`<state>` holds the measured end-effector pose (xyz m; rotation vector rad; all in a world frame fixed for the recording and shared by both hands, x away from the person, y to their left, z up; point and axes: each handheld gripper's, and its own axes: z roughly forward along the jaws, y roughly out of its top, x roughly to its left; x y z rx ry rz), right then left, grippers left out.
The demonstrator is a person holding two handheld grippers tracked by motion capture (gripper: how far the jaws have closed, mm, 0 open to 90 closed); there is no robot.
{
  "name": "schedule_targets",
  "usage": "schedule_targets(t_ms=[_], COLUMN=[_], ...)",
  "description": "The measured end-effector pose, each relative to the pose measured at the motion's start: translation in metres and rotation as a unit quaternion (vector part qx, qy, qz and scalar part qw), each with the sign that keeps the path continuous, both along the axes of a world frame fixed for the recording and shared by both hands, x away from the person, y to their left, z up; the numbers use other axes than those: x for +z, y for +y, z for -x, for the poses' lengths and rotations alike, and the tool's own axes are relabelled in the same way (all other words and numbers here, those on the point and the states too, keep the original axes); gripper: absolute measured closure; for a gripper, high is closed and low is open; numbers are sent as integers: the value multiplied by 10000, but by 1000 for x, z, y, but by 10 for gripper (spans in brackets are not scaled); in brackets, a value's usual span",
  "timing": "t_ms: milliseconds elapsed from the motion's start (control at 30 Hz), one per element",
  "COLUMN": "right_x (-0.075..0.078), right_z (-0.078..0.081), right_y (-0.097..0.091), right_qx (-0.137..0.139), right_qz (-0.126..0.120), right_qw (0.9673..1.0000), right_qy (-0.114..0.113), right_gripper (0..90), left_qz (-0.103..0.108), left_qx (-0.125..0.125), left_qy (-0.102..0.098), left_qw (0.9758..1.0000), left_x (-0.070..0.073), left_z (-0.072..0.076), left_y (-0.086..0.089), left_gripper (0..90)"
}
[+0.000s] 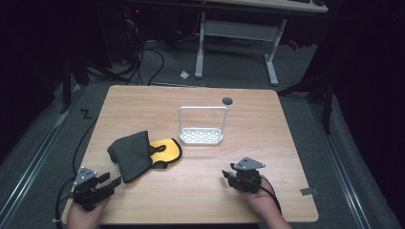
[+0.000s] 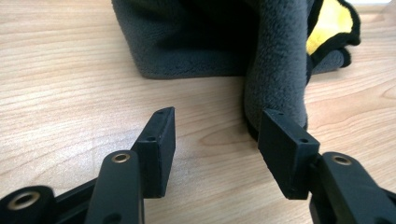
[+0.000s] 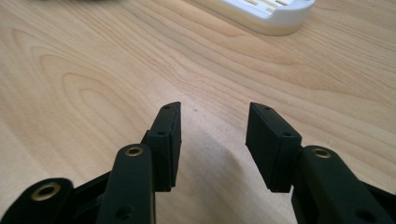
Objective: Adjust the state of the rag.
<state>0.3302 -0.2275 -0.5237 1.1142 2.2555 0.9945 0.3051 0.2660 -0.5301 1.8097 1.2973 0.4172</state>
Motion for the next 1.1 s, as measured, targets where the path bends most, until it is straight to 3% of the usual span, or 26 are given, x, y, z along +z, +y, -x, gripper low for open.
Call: schedule_targets(t_ms=[233, 400, 633, 833, 1100], right_x=[2, 4, 2, 2, 1], right_z=[2, 5, 6, 5, 4], right_y=[-4, 1, 1, 0, -1], right_qx=[-160, -176, -171, -179, -186], right_qz=[-119, -126, -76, -102, -45], right_qw=[9997, 9993, 9995, 9995, 9995], right_qy=[-152, -305, -270, -257, -249], right_gripper=[490, 485, 483, 479, 474], left_qz=[-69, -51, 159, 210, 306], left_qx=[-116, -154, -228, -237, -165], left_qy=[36, -107, -192, -290, -506], left_qw=[9999, 9998, 9994, 9991, 9981], left_x=[-2, 5, 14, 18, 30], left_z=[-2, 2, 2, 4, 2], left_y=[-1, 1, 2, 2, 4], left_gripper=[447, 440, 436, 403, 307])
